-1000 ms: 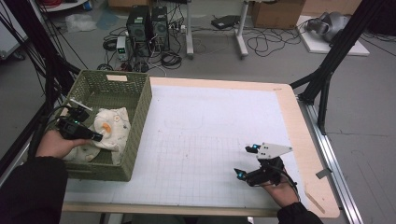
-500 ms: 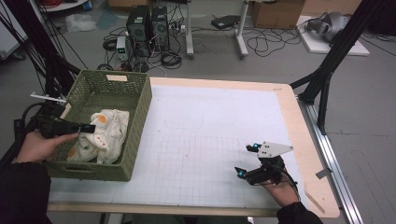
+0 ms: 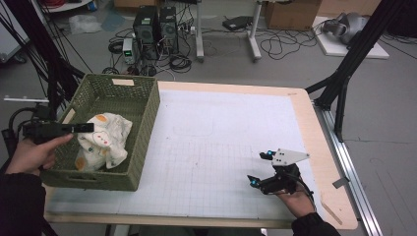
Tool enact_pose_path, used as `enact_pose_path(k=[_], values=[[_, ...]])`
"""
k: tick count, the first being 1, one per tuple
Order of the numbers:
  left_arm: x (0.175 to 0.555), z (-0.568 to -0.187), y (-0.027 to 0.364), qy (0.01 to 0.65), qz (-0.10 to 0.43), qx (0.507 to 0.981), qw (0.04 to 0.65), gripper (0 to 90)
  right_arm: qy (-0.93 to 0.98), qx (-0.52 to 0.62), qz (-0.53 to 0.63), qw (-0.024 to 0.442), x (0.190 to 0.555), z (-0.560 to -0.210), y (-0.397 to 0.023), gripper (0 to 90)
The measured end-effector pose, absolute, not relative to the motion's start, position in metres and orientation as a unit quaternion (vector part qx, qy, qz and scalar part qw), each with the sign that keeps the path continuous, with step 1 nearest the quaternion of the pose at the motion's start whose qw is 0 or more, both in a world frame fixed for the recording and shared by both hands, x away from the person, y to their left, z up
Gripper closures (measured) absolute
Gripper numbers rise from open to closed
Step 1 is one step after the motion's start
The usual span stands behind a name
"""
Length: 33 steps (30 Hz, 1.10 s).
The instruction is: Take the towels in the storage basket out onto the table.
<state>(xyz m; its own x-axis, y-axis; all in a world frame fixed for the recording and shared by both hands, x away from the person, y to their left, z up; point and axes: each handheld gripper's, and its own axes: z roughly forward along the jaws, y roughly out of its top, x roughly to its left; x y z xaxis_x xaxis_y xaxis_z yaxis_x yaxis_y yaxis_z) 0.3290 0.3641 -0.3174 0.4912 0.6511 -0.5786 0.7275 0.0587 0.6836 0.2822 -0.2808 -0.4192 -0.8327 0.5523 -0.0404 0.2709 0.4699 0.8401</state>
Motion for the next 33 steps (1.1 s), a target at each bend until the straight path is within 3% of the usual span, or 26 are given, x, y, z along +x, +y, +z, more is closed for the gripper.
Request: enact_pose_path(k=[10,22,33], values=[[0.323,-0.297,0.374,0.49,-0.06,0.625,0.604,85.7,0.843,0.244,0.453,0.155,0.283,-0.419,-0.281,9.1],[0.323,-0.265,0.368,0.46,-0.067,0.621,0.631,85.7,0.844,0.243,0.452,0.154,0.284,-0.42,-0.28,9.1],[0.325,-0.223,0.329,0.404,-0.072,0.64,0.65,85.7,0.845,0.242,0.452,0.153,0.284,-0.42,-0.279,9.0]])
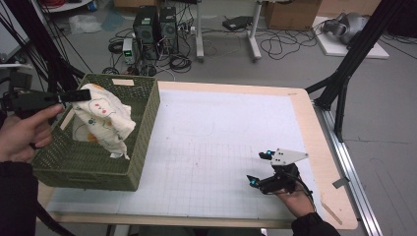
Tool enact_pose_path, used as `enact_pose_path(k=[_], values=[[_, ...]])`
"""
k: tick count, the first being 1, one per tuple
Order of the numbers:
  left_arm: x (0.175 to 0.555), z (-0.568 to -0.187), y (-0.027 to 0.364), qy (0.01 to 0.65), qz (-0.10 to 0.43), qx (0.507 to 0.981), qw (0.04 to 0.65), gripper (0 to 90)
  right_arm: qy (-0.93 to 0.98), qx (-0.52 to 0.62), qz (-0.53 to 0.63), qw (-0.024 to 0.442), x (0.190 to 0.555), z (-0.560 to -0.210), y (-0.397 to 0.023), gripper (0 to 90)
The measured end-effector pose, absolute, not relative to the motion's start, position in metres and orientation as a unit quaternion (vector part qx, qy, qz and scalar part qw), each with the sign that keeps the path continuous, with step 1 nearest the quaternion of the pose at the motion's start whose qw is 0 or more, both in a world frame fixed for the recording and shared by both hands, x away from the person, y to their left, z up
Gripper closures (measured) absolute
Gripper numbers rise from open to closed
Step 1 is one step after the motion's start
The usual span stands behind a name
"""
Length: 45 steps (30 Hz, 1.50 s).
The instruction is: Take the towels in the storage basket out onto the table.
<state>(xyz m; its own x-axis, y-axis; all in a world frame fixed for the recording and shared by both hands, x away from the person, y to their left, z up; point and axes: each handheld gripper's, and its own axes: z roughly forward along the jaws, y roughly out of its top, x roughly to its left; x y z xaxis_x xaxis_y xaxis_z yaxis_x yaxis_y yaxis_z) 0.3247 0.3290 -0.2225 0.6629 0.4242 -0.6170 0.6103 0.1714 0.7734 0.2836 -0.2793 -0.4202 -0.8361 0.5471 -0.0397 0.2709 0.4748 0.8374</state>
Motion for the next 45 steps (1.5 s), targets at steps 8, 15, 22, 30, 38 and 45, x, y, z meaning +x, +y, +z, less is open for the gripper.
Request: enact_pose_path(k=[8,15,22,30,38,45], values=[[0.328,-0.2,0.278,0.359,-0.091,0.666,0.648,85.6,0.844,0.24,0.454,0.154,0.284,-0.419,-0.279,9.1],[0.337,-0.203,0.223,0.332,-0.112,0.693,0.63,85.6,0.844,0.237,0.456,0.153,0.284,-0.418,-0.278,9.1],[0.349,-0.222,0.166,0.32,-0.132,0.718,0.604,85.4,0.839,0.237,0.464,0.155,0.284,-0.416,-0.279,9.1],[0.356,-0.264,0.106,0.318,-0.13,0.751,0.565,84.8,0.834,0.236,0.472,0.158,0.284,-0.414,-0.281,9.1],[0.36,-0.322,0.051,0.332,-0.107,0.784,0.514,83.1,0.832,0.236,0.475,0.16,0.284,-0.412,-0.282,9.1],[0.369,-0.367,0.027,0.36,-0.063,0.794,0.485,76.1,0.834,0.23,0.477,0.155,0.283,-0.411,-0.282,14.3]])
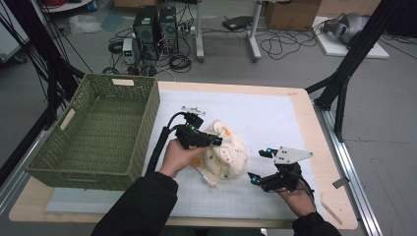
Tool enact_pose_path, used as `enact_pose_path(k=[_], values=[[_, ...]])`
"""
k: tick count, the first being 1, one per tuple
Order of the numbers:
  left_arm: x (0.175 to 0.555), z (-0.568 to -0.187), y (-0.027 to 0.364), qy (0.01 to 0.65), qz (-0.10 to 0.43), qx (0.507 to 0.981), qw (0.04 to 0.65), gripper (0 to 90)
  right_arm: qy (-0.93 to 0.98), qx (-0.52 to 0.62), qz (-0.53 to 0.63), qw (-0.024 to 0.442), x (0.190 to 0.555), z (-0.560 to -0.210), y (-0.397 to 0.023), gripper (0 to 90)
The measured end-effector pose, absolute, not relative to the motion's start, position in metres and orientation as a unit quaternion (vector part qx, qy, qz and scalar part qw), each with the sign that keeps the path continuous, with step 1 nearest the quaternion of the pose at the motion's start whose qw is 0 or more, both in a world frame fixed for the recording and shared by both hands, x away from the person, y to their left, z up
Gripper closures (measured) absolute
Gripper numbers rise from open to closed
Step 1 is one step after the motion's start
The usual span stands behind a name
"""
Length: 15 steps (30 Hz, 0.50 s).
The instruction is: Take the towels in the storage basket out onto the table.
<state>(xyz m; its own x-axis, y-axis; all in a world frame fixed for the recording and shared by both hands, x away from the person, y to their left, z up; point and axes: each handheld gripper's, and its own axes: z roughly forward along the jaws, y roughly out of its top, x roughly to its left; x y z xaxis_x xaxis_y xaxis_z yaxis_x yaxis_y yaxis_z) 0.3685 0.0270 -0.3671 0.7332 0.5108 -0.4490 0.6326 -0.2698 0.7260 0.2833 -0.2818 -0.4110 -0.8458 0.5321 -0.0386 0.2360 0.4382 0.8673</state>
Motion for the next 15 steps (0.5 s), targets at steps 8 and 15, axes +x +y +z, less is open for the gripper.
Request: enact_pose_path(k=[8,15], values=[[0.381,-0.407,0.02,0.384,-0.023,0.809,0.445,62.5,0.838,0.223,0.476,0.146,0.286,-0.411,-0.274,30.2],[0.377,-0.399,0.026,0.357,-0.004,0.814,0.459,47.3,0.843,0.207,0.48,0.131,0.286,-0.409,-0.264,42.0]])
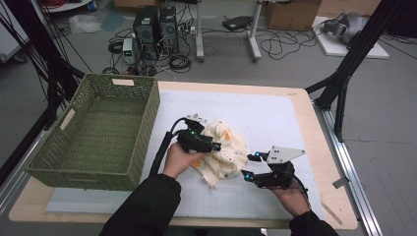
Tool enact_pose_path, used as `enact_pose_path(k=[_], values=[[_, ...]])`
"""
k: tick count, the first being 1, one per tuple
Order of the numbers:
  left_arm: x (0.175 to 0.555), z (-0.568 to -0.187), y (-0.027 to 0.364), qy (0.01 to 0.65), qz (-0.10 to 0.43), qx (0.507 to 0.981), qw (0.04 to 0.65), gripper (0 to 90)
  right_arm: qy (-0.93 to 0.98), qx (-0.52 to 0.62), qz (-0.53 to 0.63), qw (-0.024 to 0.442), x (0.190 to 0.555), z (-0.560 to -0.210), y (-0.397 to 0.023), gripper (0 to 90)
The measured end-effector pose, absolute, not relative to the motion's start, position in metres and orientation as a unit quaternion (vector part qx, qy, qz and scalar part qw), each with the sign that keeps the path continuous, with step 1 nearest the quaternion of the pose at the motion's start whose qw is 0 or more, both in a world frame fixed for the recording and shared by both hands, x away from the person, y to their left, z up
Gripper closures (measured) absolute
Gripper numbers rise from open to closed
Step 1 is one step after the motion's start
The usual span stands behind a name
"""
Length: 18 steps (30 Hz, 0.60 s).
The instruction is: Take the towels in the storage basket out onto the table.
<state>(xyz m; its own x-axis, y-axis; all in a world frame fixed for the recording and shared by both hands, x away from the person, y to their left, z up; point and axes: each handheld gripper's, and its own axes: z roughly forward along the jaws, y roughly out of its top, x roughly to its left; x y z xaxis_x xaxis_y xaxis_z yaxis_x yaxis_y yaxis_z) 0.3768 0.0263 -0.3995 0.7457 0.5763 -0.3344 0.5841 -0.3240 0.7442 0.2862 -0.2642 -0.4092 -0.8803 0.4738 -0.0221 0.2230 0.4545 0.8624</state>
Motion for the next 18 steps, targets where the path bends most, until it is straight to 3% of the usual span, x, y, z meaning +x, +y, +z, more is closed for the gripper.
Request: enact_pose_path(k=[11,18], values=[[0.343,-0.387,0.055,0.323,0.036,0.815,0.48,44.0,0.856,0.203,0.463,0.106,0.286,-0.413,-0.252,55.0],[0.322,-0.41,0.058,0.32,0.033,0.827,0.461,52.2,0.87,0.202,0.441,0.089,0.289,-0.42,-0.239,59.7]])
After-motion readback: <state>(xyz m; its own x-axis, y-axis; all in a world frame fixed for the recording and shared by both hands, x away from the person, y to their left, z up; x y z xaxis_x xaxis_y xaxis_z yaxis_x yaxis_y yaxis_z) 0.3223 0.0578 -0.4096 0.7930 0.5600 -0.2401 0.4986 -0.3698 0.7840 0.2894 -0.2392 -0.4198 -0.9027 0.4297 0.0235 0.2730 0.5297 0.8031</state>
